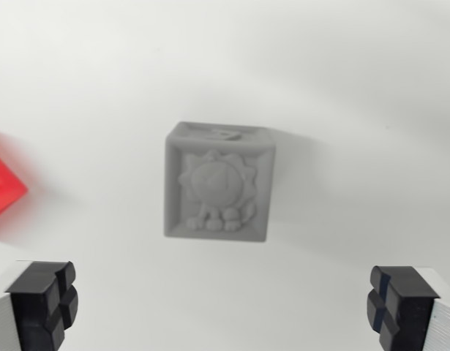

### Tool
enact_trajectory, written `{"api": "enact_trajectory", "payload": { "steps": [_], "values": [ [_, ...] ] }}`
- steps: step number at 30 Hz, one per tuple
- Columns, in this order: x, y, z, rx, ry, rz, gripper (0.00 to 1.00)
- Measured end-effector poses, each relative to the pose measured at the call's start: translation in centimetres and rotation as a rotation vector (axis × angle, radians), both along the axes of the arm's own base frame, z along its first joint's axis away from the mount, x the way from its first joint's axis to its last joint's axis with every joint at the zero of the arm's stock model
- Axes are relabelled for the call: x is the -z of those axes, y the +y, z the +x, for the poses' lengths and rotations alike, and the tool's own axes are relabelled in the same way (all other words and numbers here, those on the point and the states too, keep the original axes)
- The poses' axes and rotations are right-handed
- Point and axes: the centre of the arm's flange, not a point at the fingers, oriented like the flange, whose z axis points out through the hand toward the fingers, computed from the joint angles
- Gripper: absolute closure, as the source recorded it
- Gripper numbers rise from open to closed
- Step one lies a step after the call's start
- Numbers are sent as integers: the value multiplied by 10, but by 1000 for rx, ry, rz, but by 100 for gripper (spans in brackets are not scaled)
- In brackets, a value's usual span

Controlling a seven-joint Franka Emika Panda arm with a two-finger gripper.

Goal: Destack cube

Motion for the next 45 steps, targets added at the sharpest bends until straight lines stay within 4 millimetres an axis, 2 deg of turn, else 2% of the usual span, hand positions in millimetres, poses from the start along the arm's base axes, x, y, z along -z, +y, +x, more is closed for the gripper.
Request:
{"api": "enact_trajectory", "payload": {
  "steps": [22,45],
  "values": [
    [-83,0,-1,-1,-2,1,0],
    [-147,0,0,-1,-1,2,0]
  ]
}}
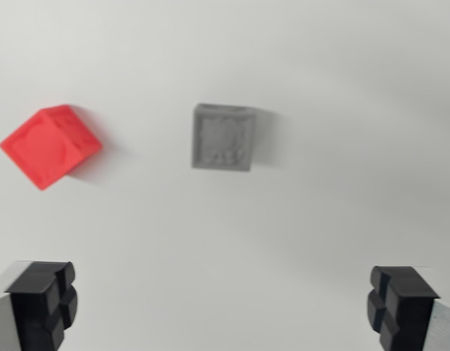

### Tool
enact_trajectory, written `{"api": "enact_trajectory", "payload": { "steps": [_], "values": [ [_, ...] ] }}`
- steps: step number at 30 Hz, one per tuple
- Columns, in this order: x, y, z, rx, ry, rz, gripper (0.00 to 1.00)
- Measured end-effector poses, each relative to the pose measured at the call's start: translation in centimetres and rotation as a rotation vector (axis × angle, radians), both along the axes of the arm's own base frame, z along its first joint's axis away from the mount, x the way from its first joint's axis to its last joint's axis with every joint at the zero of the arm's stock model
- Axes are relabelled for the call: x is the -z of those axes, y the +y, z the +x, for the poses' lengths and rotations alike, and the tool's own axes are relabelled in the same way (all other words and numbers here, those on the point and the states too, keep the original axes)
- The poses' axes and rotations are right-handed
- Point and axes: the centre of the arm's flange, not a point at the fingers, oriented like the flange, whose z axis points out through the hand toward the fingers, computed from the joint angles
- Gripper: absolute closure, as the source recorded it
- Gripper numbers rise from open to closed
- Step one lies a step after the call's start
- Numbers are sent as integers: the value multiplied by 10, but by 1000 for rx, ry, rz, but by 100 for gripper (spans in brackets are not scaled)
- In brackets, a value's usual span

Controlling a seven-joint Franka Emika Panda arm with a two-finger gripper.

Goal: Destack cube

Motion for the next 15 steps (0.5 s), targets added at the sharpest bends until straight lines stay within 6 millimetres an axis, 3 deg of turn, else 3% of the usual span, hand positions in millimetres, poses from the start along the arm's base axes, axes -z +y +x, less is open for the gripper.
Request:
{"api": "enact_trajectory", "payload": {
  "steps": [15],
  "values": [
    [-24,0,0,1,-1,1,0]
  ]
}}
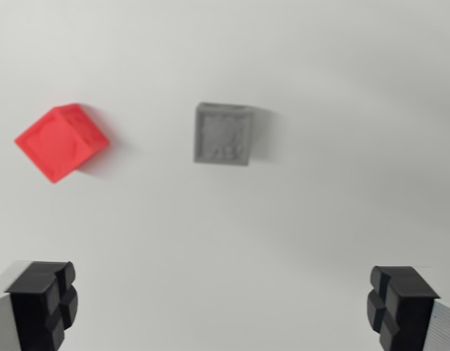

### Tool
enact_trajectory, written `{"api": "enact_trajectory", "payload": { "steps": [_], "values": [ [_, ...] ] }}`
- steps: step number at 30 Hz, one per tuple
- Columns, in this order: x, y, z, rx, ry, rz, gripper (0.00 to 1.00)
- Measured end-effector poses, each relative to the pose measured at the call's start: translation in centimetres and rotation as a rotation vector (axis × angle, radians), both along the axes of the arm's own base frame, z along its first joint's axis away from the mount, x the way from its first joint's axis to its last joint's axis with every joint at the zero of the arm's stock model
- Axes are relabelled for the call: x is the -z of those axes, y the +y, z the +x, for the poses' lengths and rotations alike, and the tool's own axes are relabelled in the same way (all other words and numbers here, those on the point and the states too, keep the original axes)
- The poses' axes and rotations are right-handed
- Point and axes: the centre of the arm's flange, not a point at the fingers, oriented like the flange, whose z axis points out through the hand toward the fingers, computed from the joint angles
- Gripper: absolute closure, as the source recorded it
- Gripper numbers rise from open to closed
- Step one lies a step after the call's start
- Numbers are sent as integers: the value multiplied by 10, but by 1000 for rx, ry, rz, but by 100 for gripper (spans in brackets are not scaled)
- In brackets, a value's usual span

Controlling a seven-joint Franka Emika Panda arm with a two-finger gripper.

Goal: Destack cube

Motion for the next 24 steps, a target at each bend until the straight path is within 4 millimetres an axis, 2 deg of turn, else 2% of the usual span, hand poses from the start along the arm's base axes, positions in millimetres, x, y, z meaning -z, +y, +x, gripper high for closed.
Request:
{"api": "enact_trajectory", "payload": {
  "steps": [24],
  "values": [
    [-2,0,0,0,3,1,0]
  ]
}}
